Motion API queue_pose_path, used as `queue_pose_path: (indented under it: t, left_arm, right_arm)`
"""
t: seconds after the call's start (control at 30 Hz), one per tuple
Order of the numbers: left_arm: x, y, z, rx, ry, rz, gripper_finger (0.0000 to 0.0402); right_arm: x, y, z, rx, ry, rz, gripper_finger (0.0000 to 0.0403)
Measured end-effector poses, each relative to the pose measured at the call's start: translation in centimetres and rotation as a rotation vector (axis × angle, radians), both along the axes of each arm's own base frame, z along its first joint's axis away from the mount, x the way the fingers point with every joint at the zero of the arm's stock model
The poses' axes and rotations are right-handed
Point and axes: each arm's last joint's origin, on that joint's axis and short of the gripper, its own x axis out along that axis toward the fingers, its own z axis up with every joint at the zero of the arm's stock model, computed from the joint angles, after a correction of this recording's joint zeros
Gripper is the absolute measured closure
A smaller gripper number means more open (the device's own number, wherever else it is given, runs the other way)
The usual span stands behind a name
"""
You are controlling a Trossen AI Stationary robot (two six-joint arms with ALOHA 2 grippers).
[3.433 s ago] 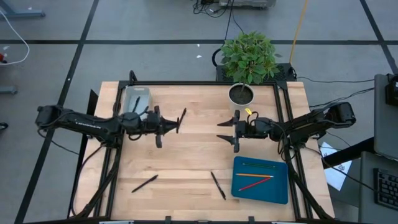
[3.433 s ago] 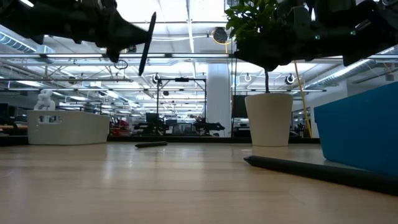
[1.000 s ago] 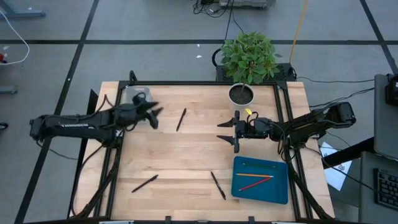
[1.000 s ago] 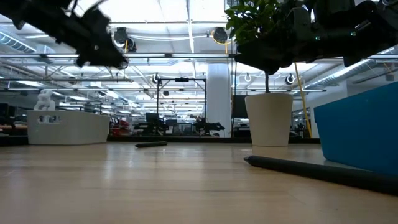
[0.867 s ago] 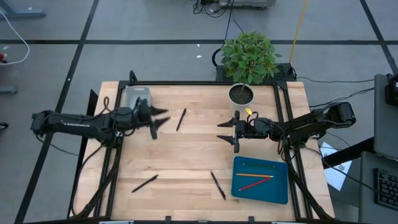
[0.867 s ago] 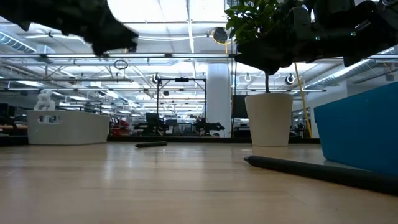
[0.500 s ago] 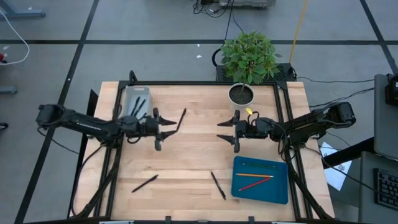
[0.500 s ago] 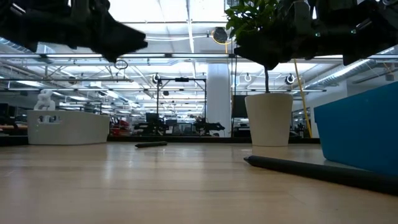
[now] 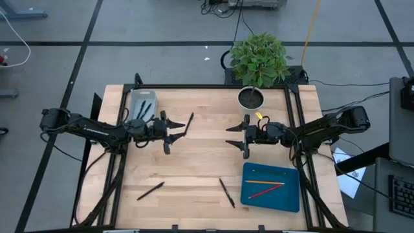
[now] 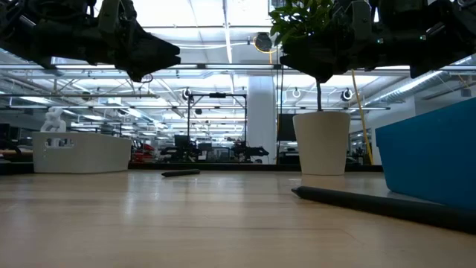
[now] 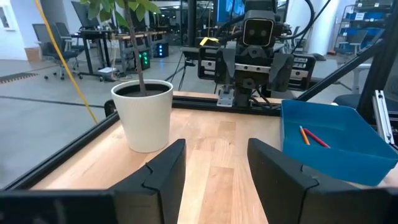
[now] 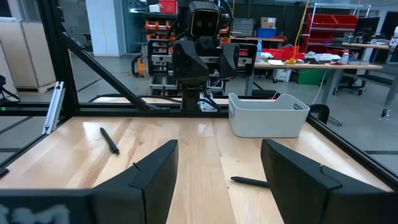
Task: Sort pens & pencils
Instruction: Put the black pen into the white bin
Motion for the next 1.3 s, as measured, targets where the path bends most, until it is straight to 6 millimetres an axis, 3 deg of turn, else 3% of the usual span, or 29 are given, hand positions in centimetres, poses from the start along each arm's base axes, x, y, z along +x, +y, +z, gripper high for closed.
queue_pose_path:
  t: [0.43,0.57,0.67,0.9,1.17,1.3]
  left_arm:
    - [0.0,0.0,-0.1,-0.001,0.008,0.000,0.0224]
    - [0.1,0.3,-0.4,-0.182,0.024,0.076,0.0224]
    - [0.7,0.6,-0.5,-0.266,0.138,0.160,0.0224]
    - [3.8,1.1,0.2,-0.399,0.421,0.458,0.0224]
    - [7.8,2.0,-2.3,-0.418,0.604,0.575,0.0224]
    - [8.6,3.0,-4.0,-0.433,0.713,0.649,0.0224]
  right_arm:
    - [0.0,0.0,0.0,0.004,0.000,0.000,0.0184]
    - [0.0,0.0,0.0,0.004,0.000,0.000,0.0184]
    - [0.0,0.0,0.1,0.004,-0.008,0.000,0.0184]
    - [0.0,0.0,0.3,0.001,-0.034,0.000,0.0184]
    - [0.0,0.0,0.1,0.000,-0.011,0.000,0.0184]
    - [0.0,0.0,0.1,0.000,-0.010,0.000,0.0184]
